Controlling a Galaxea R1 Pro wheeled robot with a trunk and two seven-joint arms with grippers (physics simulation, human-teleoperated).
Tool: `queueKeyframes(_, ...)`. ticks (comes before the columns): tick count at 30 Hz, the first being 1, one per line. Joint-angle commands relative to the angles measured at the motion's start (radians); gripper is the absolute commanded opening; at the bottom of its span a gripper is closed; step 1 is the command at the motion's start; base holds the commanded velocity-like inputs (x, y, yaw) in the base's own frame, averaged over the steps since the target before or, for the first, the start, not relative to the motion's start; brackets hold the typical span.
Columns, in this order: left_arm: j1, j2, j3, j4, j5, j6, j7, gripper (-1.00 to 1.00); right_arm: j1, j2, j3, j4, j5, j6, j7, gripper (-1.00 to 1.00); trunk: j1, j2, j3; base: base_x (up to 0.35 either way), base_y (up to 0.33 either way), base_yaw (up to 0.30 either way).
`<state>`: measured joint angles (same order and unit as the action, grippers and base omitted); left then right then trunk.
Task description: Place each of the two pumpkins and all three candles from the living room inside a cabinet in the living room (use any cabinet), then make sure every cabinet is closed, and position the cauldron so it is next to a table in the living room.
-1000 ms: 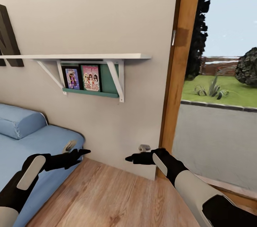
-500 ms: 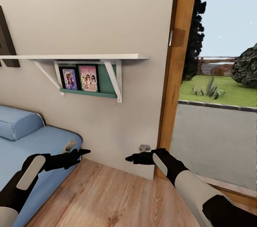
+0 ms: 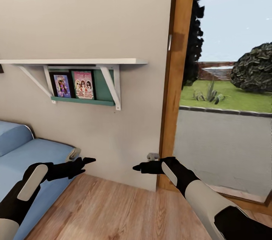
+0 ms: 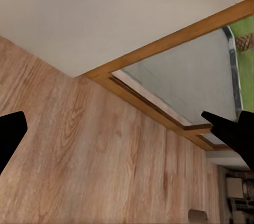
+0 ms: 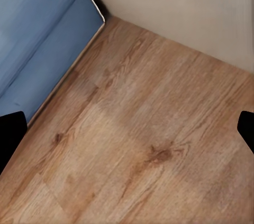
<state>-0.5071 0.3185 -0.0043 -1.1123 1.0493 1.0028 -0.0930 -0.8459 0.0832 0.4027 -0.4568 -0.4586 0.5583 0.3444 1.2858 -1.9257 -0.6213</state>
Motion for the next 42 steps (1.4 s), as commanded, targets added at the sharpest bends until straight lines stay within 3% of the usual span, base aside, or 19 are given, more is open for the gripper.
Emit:
queueKeyframes(1, -0.001, 0.001, 0.000, 0.000, -0.009, 0.002, -0.010, 1.00, -0.001, 0.000, 0.002, -0.001, -0.002, 0.003, 0.001, 1.00, 0.000, -0.001, -0.001, 0.019, 0.012, -0.019)
queueKeyframes(19, -0.001, 0.001, 0.000, 0.000, -0.009, 0.002, -0.010, 1.00, -0.001, 0.000, 0.004, 0.000, -0.002, 0.002, 0.001, 1.00, 0.000, -0.001, 0.009, 0.033, 0.040, -0.096)
queueKeyframes(42, -0.001, 0.001, 0.000, -0.001, -0.009, 0.002, -0.010, 1.00, -0.001, 0.000, 0.003, -0.002, -0.002, 0.002, 0.002, 1.00, 0.000, -0.001, 0.034, 0.013, 0.027, -0.204)
